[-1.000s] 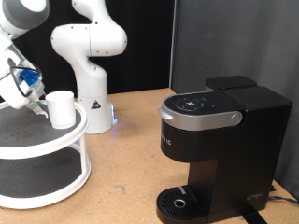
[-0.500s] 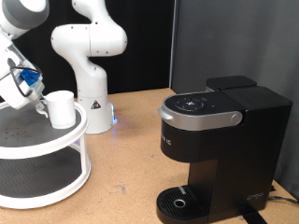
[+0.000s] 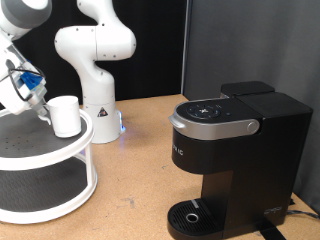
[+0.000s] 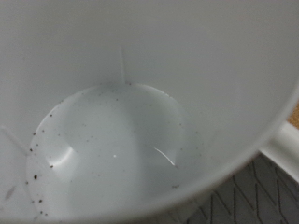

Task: Make a cup of coffee with the keurig machine

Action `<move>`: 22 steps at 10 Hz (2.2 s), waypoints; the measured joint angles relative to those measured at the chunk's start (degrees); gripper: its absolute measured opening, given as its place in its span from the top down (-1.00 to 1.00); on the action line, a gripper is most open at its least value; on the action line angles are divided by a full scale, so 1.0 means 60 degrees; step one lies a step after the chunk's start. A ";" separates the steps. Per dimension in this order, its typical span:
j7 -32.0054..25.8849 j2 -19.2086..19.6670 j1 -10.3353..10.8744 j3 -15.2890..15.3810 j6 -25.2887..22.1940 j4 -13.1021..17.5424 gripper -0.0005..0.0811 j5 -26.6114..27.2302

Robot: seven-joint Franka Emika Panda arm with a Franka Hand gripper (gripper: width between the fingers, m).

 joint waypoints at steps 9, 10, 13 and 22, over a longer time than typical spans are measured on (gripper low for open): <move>0.3258 0.0220 0.1021 0.1571 -0.0079 0.0927 0.83 0.1420; 0.3585 0.0372 0.1171 0.1730 0.0020 0.1080 0.83 0.1594; 0.3691 0.0757 0.1416 0.1862 0.0083 0.1370 0.83 0.1781; 0.5494 0.0722 0.1648 0.3094 0.2167 0.0710 0.83 0.3064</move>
